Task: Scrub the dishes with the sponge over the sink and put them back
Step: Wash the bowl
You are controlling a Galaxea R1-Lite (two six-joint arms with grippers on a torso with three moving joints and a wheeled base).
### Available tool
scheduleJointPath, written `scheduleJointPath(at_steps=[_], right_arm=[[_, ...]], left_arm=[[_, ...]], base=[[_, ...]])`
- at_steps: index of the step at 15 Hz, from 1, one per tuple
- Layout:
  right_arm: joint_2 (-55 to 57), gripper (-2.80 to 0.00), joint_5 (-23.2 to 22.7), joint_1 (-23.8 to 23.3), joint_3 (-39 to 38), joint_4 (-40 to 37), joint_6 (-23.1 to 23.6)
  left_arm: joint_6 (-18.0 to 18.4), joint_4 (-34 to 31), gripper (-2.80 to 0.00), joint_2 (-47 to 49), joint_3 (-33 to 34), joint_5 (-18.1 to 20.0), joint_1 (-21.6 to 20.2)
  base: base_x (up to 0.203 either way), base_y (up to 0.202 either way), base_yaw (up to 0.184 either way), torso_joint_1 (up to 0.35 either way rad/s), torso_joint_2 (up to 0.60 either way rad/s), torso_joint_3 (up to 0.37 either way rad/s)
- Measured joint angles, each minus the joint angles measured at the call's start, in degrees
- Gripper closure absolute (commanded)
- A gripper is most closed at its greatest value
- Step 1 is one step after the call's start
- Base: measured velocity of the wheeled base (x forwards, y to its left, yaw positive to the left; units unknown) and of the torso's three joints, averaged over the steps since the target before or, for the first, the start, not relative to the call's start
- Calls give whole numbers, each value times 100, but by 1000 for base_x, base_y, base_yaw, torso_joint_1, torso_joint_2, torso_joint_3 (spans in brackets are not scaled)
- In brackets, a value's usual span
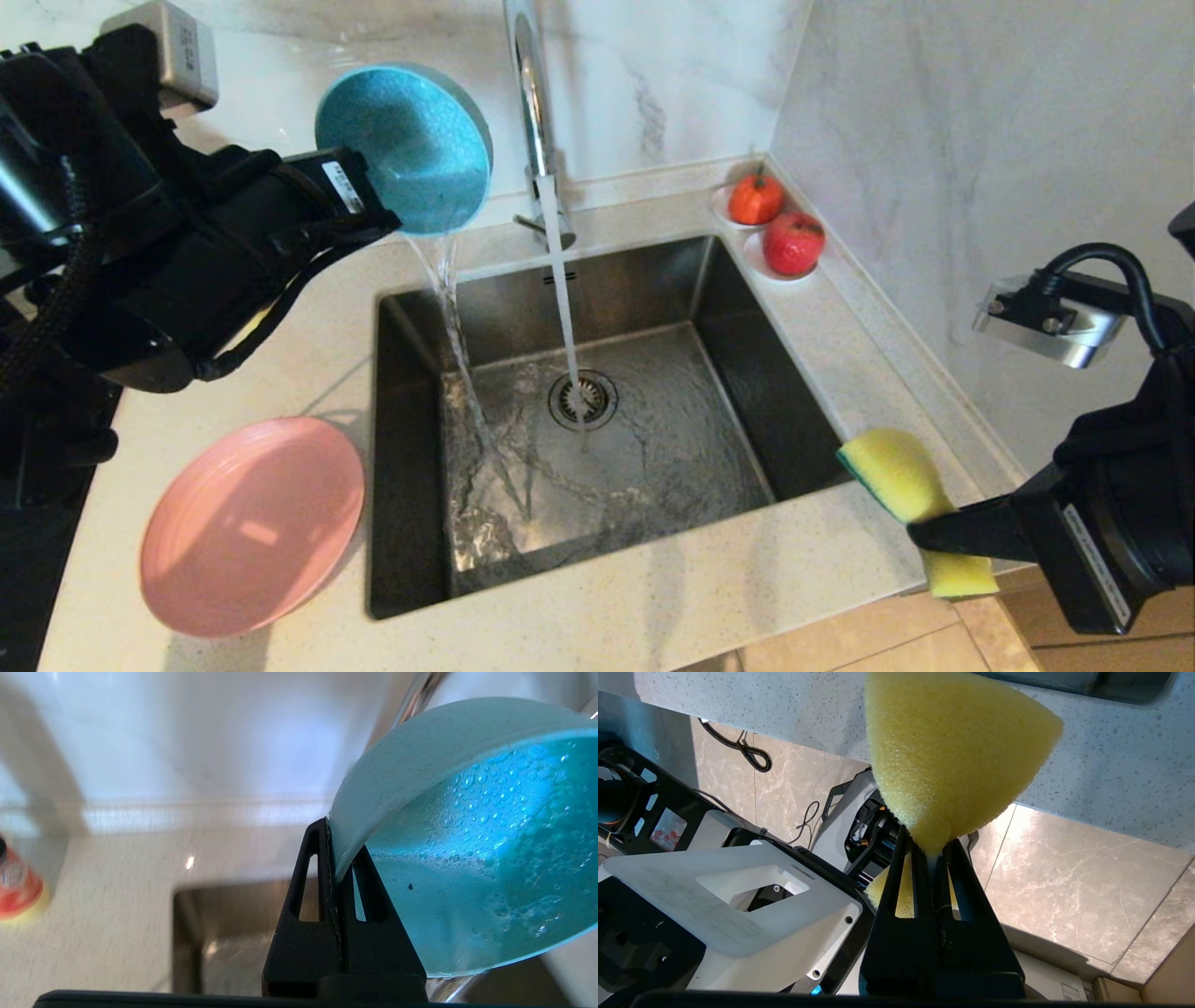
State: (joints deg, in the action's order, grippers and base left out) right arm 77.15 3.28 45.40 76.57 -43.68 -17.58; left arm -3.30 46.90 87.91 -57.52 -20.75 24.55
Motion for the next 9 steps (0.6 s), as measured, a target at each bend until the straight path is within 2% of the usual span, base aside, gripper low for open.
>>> scheduleJointPath(at_steps=[4, 9], right_arm=[[-21, 0, -23, -6, -24, -4, -6], [-20, 0, -125, -4, -122, -4, -6]], left_arm=[[47, 249, 0, -283, 172, 266, -5], [152, 849, 0, -734, 708, 695, -11]], base=[[0, 0, 0, 0, 0, 0], [0, 0, 0, 0, 0, 0]])
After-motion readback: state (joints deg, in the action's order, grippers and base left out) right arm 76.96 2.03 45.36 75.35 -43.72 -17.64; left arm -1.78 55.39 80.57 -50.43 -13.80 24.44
